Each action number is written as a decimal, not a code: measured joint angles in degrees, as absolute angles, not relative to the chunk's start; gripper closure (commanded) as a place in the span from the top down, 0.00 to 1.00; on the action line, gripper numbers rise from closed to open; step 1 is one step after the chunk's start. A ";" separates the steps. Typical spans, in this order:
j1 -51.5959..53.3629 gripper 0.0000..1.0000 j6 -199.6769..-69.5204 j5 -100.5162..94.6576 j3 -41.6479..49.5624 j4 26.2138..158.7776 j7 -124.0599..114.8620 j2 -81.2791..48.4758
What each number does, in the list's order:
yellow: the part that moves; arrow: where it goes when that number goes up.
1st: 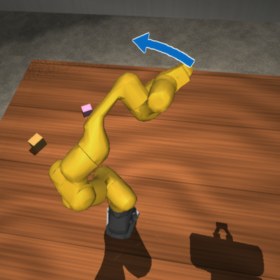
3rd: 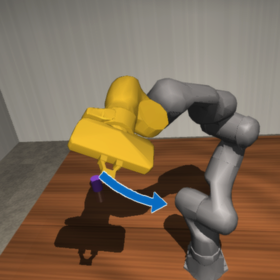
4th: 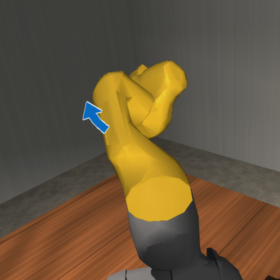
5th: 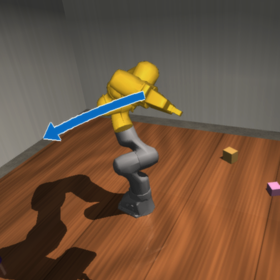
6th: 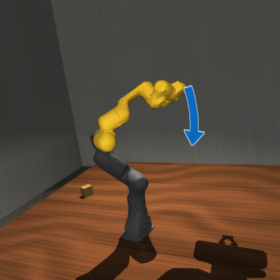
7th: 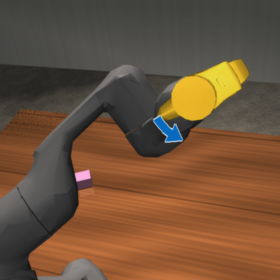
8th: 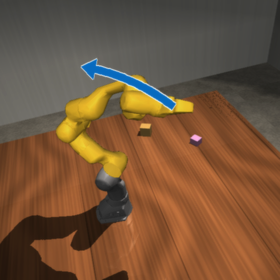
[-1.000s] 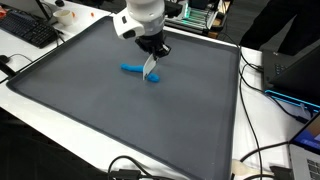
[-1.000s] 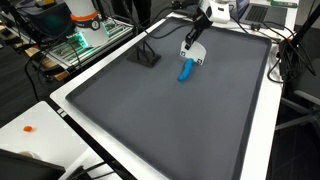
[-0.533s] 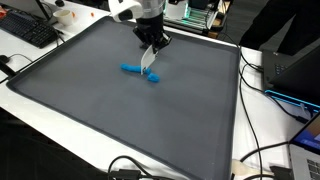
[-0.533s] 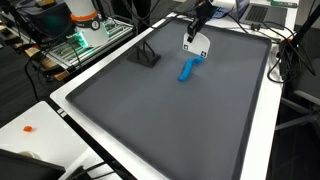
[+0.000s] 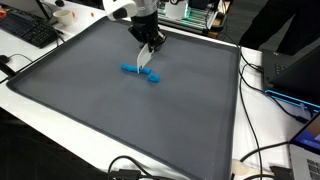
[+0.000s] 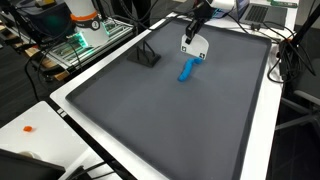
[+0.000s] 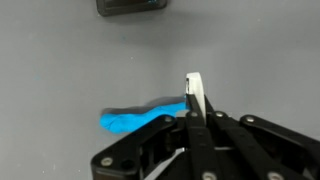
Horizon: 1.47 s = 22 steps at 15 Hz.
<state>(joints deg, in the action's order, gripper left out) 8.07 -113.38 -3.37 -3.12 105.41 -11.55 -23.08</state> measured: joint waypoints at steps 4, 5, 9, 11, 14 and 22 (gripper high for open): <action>7.83 0.01 -113.50 -3.51 -2.88 105.41 -9.49 -23.64; 7.77 0.01 -113.56 -3.51 -2.88 105.42 -9.01 -23.82; 7.69 0.01 -114.41 -3.60 -2.86 105.41 -7.48 -24.59; 7.69 0.01 -115.47 -3.97 -2.86 105.41 -7.05 -25.03; 7.69 0.01 -116.71 -5.35 -2.86 105.41 -6.65 -25.53; 7.72 0.01 -117.75 -6.56 -2.85 105.38 -6.17 -26.40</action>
